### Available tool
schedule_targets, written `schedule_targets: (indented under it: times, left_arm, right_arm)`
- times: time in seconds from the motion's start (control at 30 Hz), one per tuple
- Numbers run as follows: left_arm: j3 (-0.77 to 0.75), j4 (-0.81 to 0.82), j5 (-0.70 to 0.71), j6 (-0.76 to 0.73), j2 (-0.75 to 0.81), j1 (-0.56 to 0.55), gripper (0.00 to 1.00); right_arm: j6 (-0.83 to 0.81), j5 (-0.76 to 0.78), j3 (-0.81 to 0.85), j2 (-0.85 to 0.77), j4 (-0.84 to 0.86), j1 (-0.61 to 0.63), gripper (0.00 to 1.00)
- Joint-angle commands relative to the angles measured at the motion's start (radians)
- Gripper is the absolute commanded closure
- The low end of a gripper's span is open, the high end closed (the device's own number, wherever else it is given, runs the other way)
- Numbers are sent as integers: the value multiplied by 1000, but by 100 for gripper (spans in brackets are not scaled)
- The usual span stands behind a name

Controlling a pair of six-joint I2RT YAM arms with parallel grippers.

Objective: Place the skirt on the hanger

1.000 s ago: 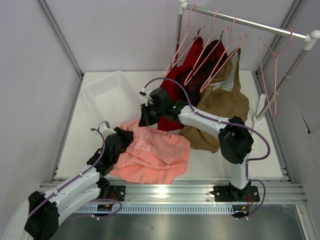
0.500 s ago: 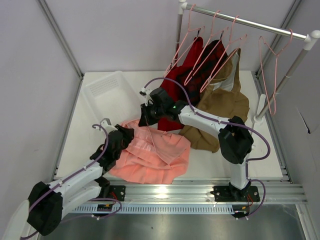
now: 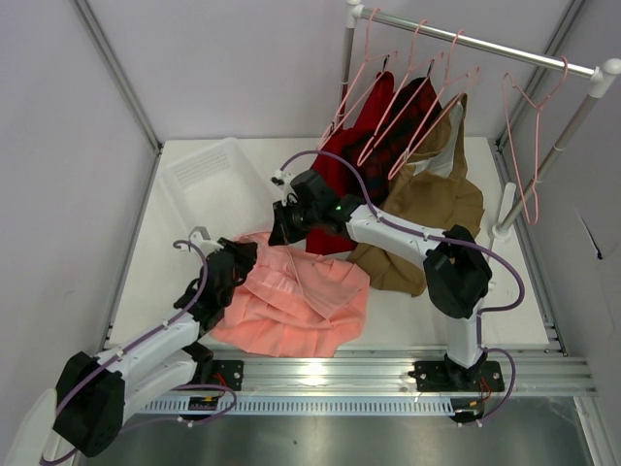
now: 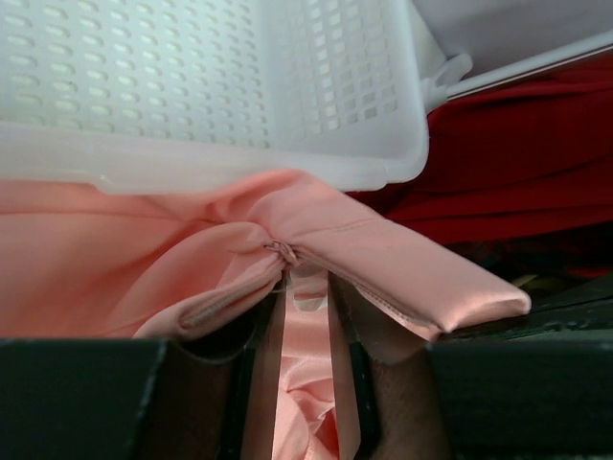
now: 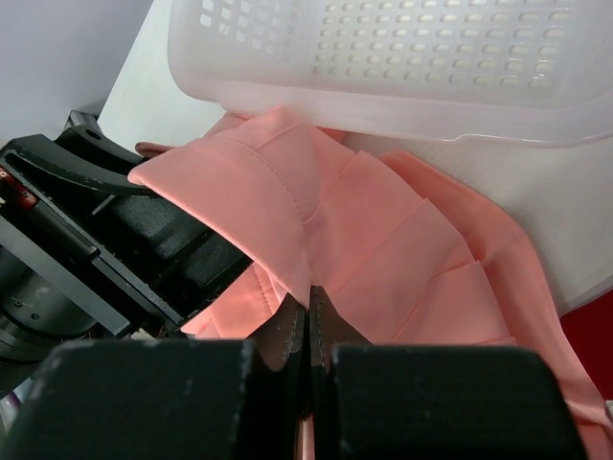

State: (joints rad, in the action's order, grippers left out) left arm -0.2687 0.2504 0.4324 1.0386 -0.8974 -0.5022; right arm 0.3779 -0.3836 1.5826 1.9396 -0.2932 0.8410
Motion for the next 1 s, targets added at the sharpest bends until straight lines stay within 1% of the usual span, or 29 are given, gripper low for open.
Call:
schedule_targets:
  times: [0.0, 0.2, 0.5, 0.63, 0.83, 0.97]
  left_arm:
    - [11, 128, -15, -3, 2, 24, 71]
    - [17, 104, -32, -9, 23, 31, 71]
    - [60, 32, -23, 21, 71, 33, 70]
    - [77, 32, -9, 29, 84, 33, 70]
    - [68, 65, -11, 20, 48, 34, 71]
    - [46, 69, -20, 6, -3, 36, 72]
  right_arm:
    - [18, -24, 33, 9, 34, -5, 100]
    - [18, -21, 36, 9, 34, -8, 100]
    - [24, -24, 37, 18, 39, -10, 100]
    - [26, -28, 36, 19, 40, -10, 100]
    - [27, -28, 37, 19, 43, -11, 100]
    - [27, -28, 36, 19, 42, -11, 100]
